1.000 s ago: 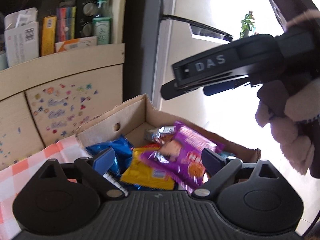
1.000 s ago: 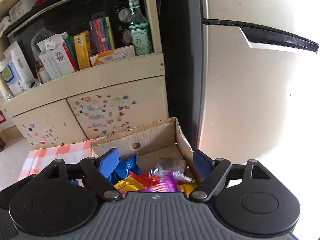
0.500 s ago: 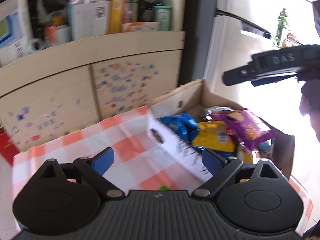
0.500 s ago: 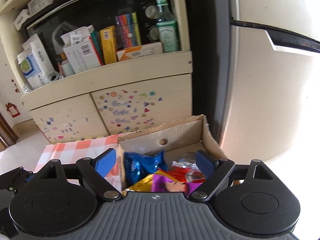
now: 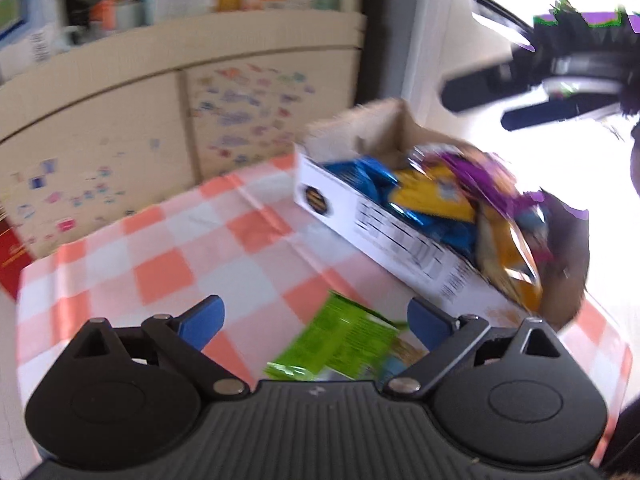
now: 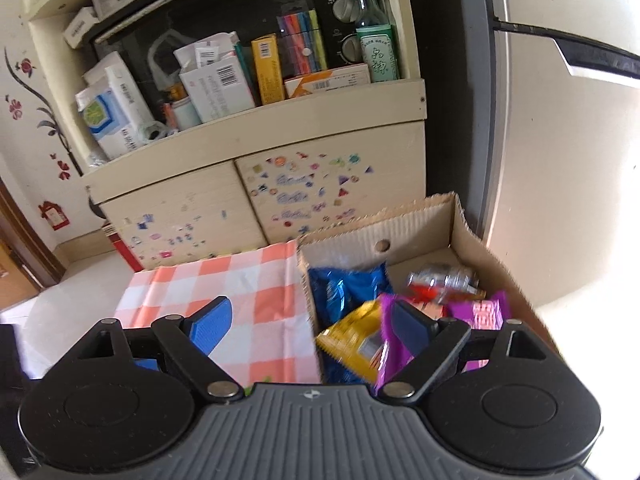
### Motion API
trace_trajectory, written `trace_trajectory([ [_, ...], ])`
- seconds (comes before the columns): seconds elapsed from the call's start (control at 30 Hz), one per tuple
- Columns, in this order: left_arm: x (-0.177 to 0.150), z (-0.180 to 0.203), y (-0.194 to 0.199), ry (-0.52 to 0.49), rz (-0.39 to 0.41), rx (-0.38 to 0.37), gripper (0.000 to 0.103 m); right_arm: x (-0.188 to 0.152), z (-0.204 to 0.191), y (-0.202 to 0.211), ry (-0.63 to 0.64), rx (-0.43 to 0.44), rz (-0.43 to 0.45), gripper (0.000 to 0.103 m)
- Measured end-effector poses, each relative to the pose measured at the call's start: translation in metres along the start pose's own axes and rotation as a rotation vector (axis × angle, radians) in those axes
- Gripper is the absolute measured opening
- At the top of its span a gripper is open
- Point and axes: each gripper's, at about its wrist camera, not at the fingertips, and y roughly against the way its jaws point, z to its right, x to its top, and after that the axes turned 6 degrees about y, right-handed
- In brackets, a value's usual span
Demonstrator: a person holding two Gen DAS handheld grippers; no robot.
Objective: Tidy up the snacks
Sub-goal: 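Move both tools back over the green and light-blue packets on the table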
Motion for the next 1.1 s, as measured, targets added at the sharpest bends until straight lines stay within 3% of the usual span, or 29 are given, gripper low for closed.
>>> trace_trajectory([
  [0.2,-0.012,0.016,-0.026,-0.081,-0.019,-0.026,0.098,-0.022,0.0,0.016,-0.071,0.01,-0.007,0.093],
  [0.43,-0.018,0.007,-0.043,-0.038,-0.011,-0.01,0.095,-0.035,-0.005,0.013,-0.093,-0.002,-0.039,0.093],
  [0.57,-0.021,-0.003,-0.048,0.003,-0.027,-0.006,0.078,-0.041,-0.013,0.01,-0.09,0.017,-0.051,0.093],
  [0.7,-0.021,-0.017,-0.043,0.069,-0.023,0.026,0.071,-0.049,-0.022,0.006,-0.083,0.031,-0.073,0.093],
  [0.8,-0.022,-0.033,-0.04,0.135,-0.033,0.065,0.071,-0.055,-0.028,0.003,-0.072,0.042,-0.085,0.093],
  [0.97,-0.03,-0.057,-0.036,0.155,-0.059,0.193,0.07,-0.063,-0.042,-0.005,-0.019,0.07,-0.112,0.092],
  [1.1,-0.039,-0.084,-0.03,0.232,-0.072,0.238,0.07,-0.068,-0.055,-0.018,0.036,0.089,-0.149,0.092],
])
